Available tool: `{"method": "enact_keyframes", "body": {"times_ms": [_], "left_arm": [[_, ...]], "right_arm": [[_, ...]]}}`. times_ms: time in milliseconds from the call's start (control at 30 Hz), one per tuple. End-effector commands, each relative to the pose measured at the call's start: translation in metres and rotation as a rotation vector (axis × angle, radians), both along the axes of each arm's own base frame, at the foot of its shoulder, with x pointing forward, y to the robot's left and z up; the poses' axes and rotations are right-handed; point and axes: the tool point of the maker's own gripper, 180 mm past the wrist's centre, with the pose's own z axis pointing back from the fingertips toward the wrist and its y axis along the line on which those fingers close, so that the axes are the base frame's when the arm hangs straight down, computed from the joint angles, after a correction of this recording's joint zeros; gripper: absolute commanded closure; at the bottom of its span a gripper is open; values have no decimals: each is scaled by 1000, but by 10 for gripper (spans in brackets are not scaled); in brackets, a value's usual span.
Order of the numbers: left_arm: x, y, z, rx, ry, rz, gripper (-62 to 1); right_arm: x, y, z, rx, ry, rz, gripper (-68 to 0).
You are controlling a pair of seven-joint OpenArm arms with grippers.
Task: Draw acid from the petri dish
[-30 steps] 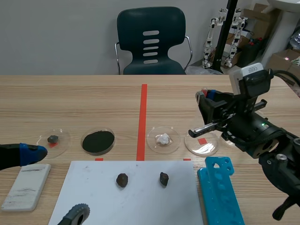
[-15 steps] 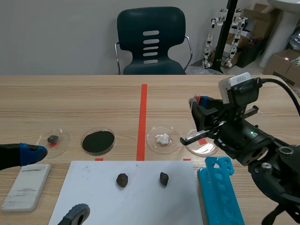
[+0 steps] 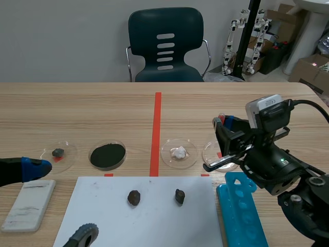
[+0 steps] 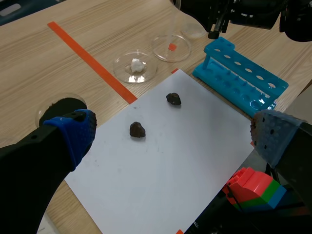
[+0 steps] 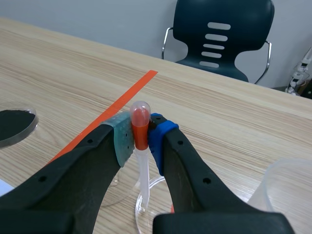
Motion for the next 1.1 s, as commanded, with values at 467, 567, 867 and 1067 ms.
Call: {"method": "enact_keyframes", "body": {"times_ms": [467,567,867,1067], "left_arm": [[-1,-3,6,-30,-7,3,-623],[-1,-3,6,-30,-7,3,-623],[-1,-3,6,-30,-7,3,-623],[-1,-3,6,-30,-7,3,-623]], "right_arm": [[4,-18,13,-18,-54,-27,-77],[4,-19,9,-23,-36,-31,-77],[5,-21,8,-14,-24,-42,-77],[5,-21,10,-13,-36,-40,-77]]}}
